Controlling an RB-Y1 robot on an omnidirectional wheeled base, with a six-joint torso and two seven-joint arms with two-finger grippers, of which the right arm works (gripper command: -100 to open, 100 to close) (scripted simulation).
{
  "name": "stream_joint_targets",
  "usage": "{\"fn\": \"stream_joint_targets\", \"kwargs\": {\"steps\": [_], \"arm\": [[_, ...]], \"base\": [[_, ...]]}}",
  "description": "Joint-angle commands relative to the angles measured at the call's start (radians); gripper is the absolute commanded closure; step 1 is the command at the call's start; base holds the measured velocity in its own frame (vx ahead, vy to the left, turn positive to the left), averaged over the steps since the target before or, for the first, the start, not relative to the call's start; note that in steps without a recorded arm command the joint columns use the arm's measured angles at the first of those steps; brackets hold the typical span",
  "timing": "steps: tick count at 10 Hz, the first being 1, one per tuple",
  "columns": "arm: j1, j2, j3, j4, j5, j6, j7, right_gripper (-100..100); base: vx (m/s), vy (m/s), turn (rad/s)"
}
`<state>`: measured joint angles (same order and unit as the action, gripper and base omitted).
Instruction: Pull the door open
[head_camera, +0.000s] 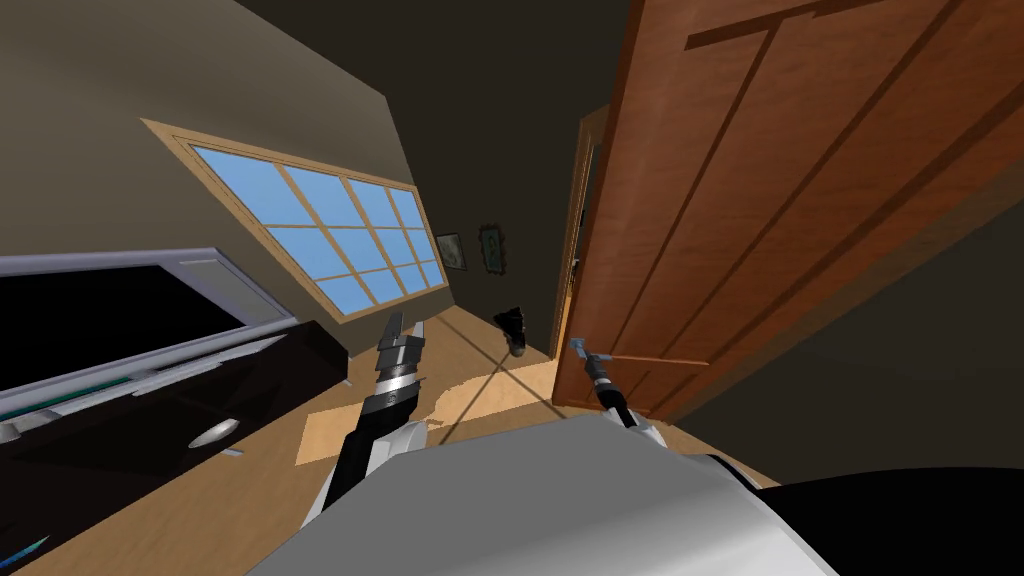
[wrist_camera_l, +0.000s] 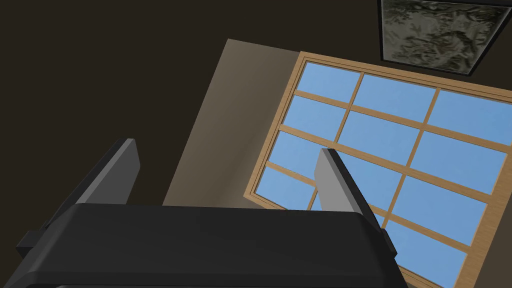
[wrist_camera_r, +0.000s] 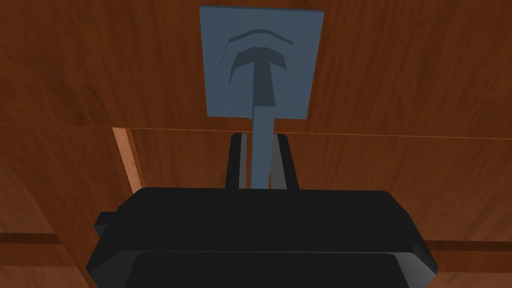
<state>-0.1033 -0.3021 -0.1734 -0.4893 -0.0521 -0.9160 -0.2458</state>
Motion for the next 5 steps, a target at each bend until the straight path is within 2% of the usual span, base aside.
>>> {"fn": "stream_joint_targets", "kwargs": {"steps": [1,4,5], "arm": [[0.011,-0.006,0.018,-0.008,0.012,-0.009,-0.02,100],[0.023,-0.02,0.046,-0.014,0.032,-0.026,-0.052,100],[0.025,-0.015,0.042,-0.021,0.029,-0.015,-0.045,100]], "base": [[-0.224,-0.066,0.095],[-0.216,-0.048,0.084],[-0.094,-0.027,0.03]]}}
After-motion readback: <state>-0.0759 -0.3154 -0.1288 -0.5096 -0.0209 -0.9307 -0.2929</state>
